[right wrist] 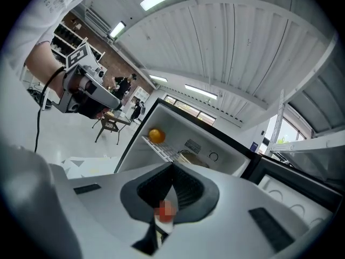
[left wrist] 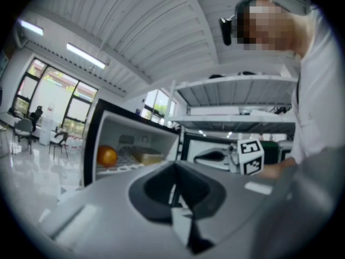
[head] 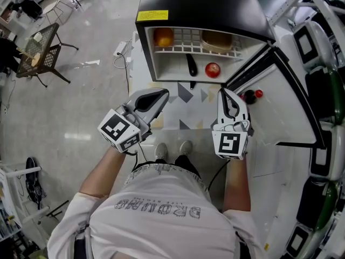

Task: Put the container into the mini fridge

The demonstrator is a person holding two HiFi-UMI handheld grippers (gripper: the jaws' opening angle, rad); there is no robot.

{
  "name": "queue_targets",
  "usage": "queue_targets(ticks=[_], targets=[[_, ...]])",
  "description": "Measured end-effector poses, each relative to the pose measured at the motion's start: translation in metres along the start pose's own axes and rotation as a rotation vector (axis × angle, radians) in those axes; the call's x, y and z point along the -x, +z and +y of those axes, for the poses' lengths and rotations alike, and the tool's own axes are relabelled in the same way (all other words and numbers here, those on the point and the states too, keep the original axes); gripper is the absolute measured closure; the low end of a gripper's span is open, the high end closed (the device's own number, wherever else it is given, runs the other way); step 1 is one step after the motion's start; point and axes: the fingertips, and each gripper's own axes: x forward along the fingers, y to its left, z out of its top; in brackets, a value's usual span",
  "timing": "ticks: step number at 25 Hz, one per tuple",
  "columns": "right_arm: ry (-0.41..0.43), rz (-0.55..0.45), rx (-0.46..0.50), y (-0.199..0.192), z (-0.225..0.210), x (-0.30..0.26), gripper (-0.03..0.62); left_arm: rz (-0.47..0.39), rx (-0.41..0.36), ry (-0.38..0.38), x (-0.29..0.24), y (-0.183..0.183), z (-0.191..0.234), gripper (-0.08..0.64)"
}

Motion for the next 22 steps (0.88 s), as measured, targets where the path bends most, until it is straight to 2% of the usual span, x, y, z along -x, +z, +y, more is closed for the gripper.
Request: queue_targets(ticks=[22], targets=[[0.016,-0.003,-0.035,-0.0012,0.0056,0.0087,0.592,0.011,0.016,-0.009,-0.0057,-0.0073,-0.0071,0.552]])
